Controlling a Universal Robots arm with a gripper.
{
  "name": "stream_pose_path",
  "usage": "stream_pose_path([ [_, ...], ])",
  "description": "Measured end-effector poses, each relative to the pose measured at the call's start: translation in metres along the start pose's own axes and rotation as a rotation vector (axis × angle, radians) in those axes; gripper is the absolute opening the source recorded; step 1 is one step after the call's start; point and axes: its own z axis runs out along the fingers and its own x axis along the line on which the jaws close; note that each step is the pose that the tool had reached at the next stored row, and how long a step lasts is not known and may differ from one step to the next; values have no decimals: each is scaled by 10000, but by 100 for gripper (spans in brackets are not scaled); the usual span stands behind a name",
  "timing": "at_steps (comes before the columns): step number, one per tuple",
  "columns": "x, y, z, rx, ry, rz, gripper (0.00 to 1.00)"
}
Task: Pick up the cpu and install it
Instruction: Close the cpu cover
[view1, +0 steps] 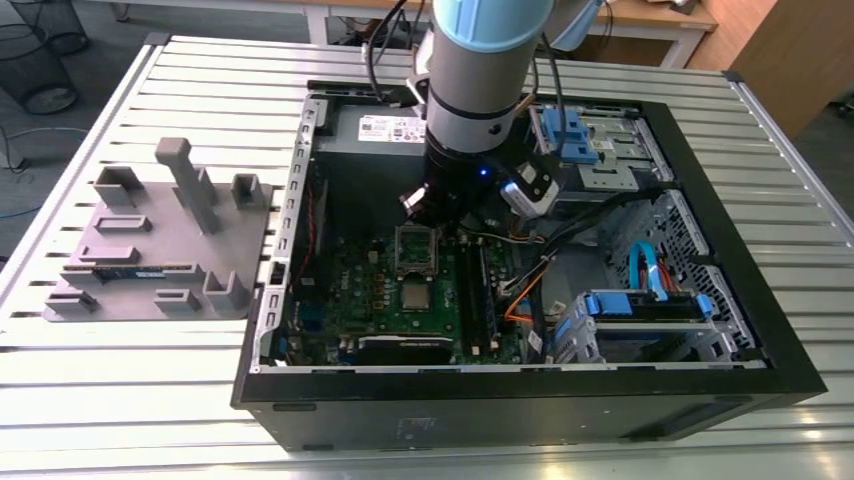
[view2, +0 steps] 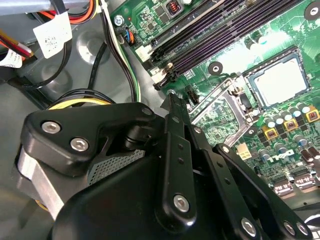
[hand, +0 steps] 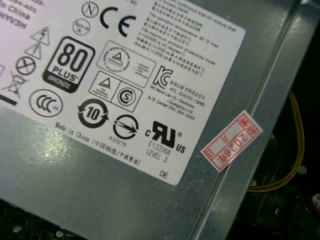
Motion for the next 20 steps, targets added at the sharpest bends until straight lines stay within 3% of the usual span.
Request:
stream_pose_path([
  [6,0,0,-8,0,9,-67,11],
  [15,-3,2,-47,-36,42,-598,11],
  [20,-2,2,-56,-36,49,-615,11],
])
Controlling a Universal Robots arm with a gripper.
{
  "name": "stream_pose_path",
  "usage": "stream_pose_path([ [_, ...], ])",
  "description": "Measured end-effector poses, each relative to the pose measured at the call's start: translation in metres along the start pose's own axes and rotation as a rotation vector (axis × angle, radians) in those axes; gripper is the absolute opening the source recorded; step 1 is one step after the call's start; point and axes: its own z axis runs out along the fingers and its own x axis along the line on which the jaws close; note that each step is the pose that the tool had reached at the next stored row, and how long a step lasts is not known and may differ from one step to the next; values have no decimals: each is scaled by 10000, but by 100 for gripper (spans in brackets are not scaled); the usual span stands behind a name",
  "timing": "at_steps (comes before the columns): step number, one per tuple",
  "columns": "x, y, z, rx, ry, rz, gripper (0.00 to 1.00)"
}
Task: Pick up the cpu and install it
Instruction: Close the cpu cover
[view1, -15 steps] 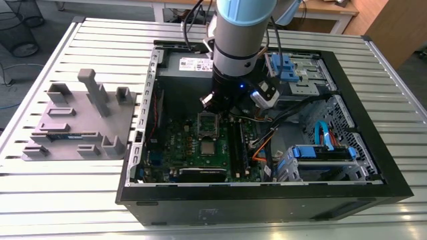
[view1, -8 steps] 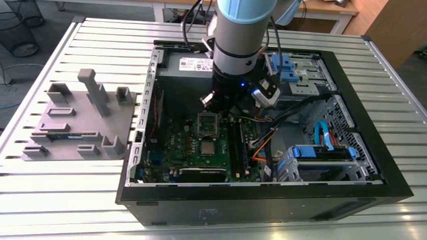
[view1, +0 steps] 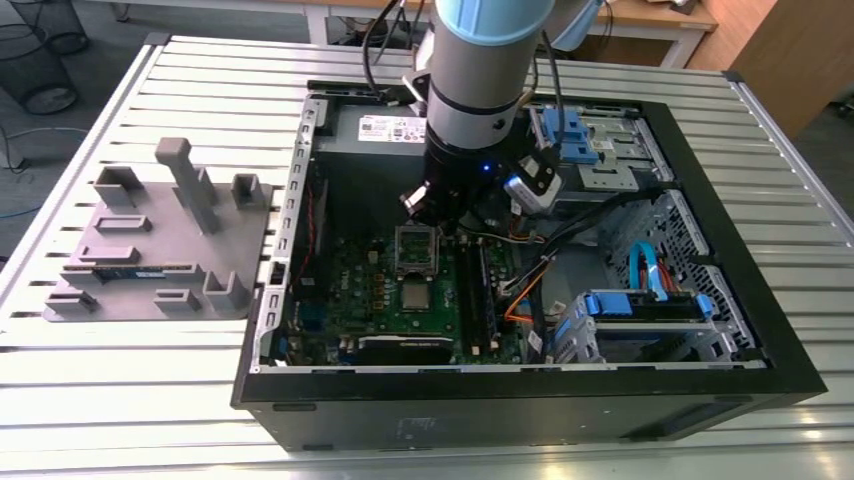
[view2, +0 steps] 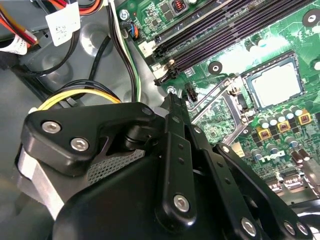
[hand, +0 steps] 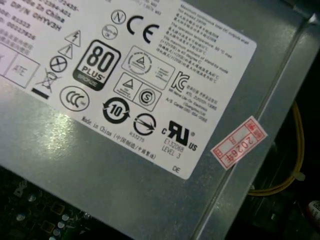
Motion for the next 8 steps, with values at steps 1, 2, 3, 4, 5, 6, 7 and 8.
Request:
stream_pose_path([
  [1,-1,1,-7,-2,1,-28,11],
  [2,-1,1,-13,-7,0,-64,11],
  [3,-2,2,-19,-11,2,-99,11],
  [4,-2,2,-25,-16,3,-137,11],
  [5,-3,3,-29,-19,5,-176,11],
  [6,-3,3,-29,-24,4,-208,11],
  [7,-3,3,-29,-24,5,-216,11],
  [8,-3,3,-29,-24,6,-217,11],
])
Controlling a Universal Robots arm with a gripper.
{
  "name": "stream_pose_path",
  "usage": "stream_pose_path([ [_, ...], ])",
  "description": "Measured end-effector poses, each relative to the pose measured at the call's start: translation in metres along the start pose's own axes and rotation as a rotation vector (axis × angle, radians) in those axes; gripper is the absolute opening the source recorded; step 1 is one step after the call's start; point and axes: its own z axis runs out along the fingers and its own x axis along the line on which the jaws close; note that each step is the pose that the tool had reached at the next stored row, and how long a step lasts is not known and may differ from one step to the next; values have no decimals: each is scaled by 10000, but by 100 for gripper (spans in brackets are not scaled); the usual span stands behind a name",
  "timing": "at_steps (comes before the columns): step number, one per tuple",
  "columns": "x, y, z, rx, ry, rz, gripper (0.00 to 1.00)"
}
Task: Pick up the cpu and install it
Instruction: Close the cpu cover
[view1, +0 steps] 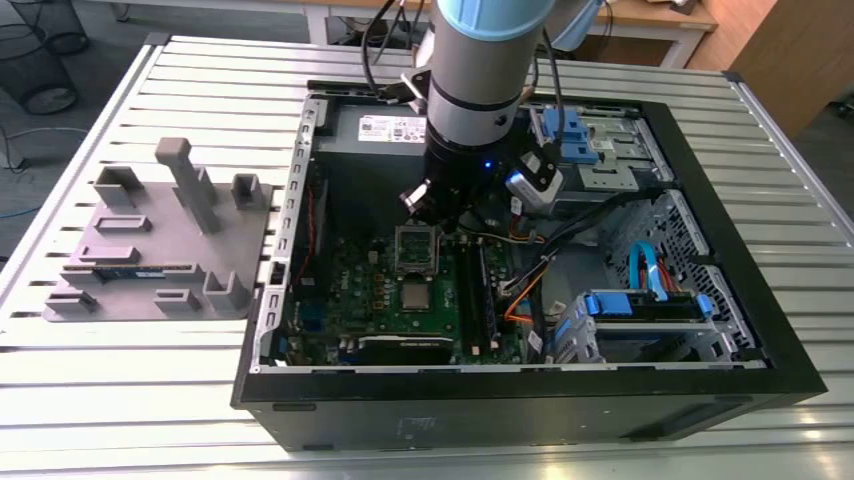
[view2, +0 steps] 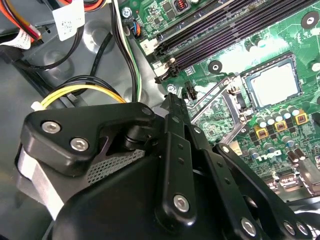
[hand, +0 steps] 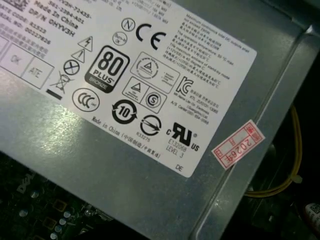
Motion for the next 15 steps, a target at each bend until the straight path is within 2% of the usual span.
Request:
stream_pose_path([
  [4,0,0,-1,-1,5,-39,11],
  [8,1,-1,-2,-27,37,-467,11],
  [15,-1,1,-26,-53,65,-868,11],
])
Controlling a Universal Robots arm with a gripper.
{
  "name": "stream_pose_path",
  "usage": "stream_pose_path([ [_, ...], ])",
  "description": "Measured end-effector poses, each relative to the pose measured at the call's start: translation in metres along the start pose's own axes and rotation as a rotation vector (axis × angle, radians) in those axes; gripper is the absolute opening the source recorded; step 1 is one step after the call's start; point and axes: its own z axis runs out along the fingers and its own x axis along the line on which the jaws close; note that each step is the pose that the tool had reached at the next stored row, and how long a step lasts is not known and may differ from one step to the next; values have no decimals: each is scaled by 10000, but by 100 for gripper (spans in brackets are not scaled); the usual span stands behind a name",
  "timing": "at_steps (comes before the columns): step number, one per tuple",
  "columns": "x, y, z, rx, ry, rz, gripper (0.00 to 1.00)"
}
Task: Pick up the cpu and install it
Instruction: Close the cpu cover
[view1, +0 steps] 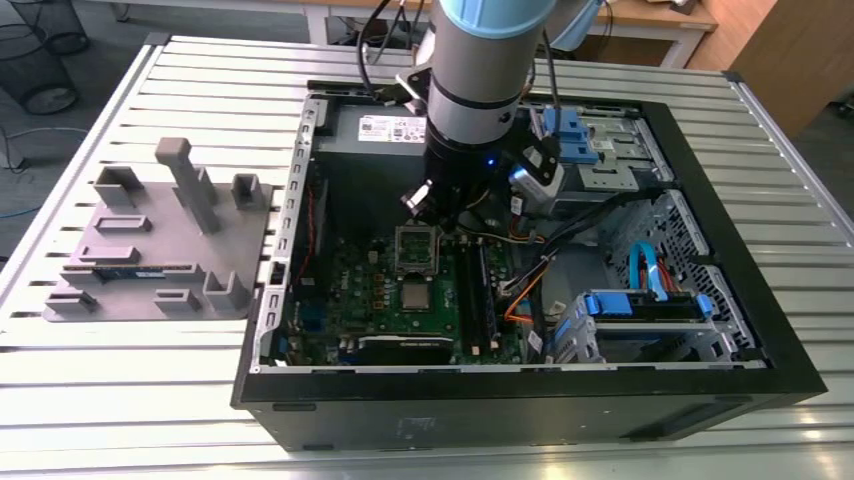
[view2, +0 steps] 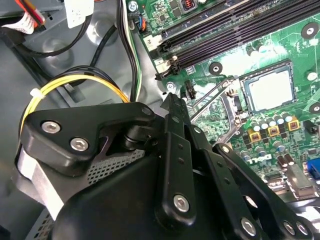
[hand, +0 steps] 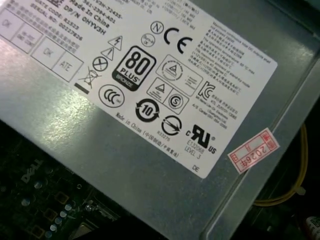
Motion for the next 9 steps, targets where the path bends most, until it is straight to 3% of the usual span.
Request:
stream_pose_path([
  [9,4,-7,-15,-13,19,-235,11],
])
